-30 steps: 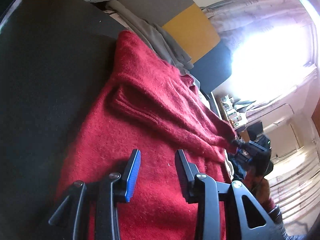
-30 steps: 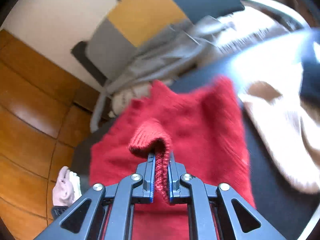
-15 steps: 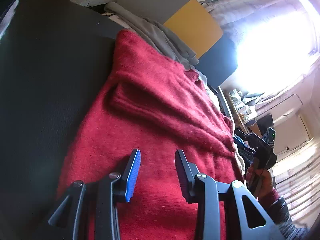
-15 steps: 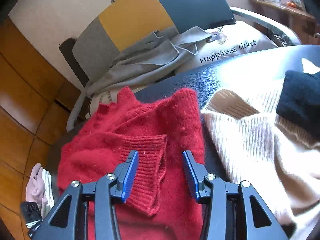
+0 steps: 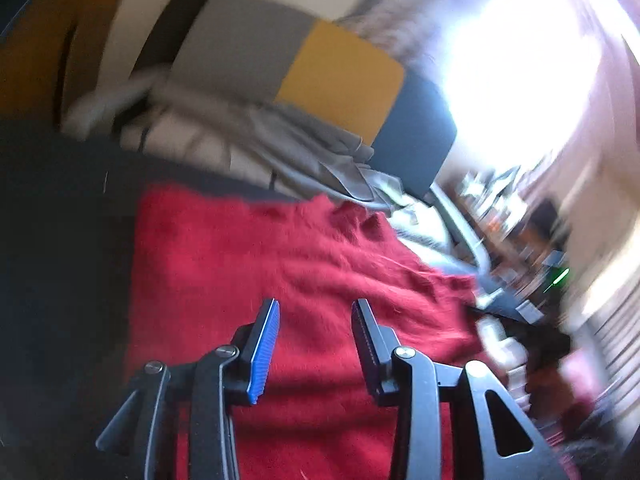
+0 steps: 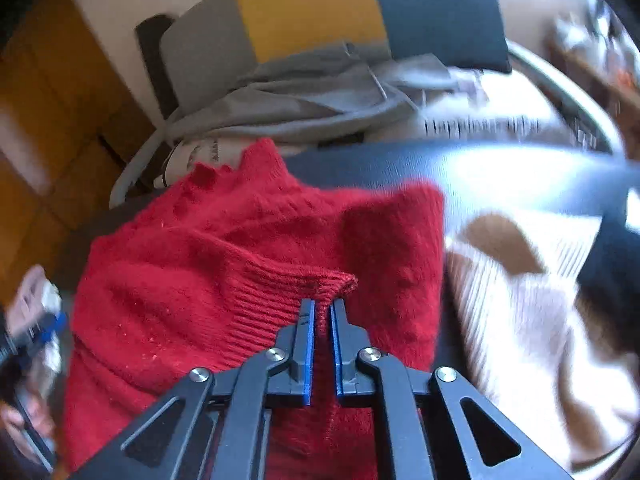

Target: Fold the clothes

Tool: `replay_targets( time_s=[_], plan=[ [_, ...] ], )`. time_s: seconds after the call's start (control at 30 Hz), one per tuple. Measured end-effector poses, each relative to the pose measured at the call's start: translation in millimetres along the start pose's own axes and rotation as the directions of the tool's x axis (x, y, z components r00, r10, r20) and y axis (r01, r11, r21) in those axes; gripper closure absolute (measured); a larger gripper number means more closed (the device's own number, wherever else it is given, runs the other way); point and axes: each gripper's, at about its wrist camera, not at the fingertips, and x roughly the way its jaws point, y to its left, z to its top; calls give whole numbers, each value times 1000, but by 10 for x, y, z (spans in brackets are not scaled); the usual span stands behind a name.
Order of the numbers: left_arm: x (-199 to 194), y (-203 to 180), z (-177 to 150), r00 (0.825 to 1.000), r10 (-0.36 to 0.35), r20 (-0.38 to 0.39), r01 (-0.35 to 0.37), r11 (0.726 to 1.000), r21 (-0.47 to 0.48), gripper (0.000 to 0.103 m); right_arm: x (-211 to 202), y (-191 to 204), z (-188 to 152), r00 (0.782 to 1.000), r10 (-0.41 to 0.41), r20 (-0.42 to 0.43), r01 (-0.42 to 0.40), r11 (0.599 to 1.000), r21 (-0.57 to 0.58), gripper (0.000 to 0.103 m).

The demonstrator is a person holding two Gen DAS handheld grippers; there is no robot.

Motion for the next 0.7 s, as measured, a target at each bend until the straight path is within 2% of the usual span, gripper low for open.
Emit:
replay_targets(
  time_s=[0.07,0.13,0.17,0.27,0.37,0.5,0.57,0.6,0.63,0.67,0.7],
  plan=[
    [190,-77,-14,994,88,-63,-82,993,82,65,-105,14,85,998,-40,46,41,999,-22,96],
    [328,-75,-162,981,96,-168,-74,988,133,67,-134,-64,134,995,-73,66,73,997,4,102],
    [363,-84,-249,975,99,-200,-68,985,157,67,-113,-127,147,995,-84,58,83,996,27,102],
    [227,-109,-455,980,111,-167,-74,974,215,67,57,-271,24,993,-118,-9,118,992,51,102],
    [123,-4,-505,986,58,-158,-32,987,160,66,140,-354,-103,992,-123,-22,125,990,72,102],
    [-63,85,-492,995,39,-93,-29,994,101,66,-43,-181,-114,984,-155,88,152,988,42,100],
    [-207,182,-501,998,28,-56,-25,998,49,66,-238,102,-157,986,-86,141,95,994,-60,96],
    [-275,243,-503,999,13,-50,-13,1000,3,66,-310,262,-203,989,-44,143,62,990,-129,81],
    [-317,319,-509,998,-31,-54,27,997,-68,66,-381,421,-248,990,-1,142,30,980,-198,66],
    [-355,395,-515,995,-79,-56,70,988,-141,66,-413,565,-322,990,8,140,31,962,-272,40],
    [-386,498,-581,986,-155,-62,136,962,-237,65,-436,705,-402,990,10,137,39,937,-347,33]
  ],
)
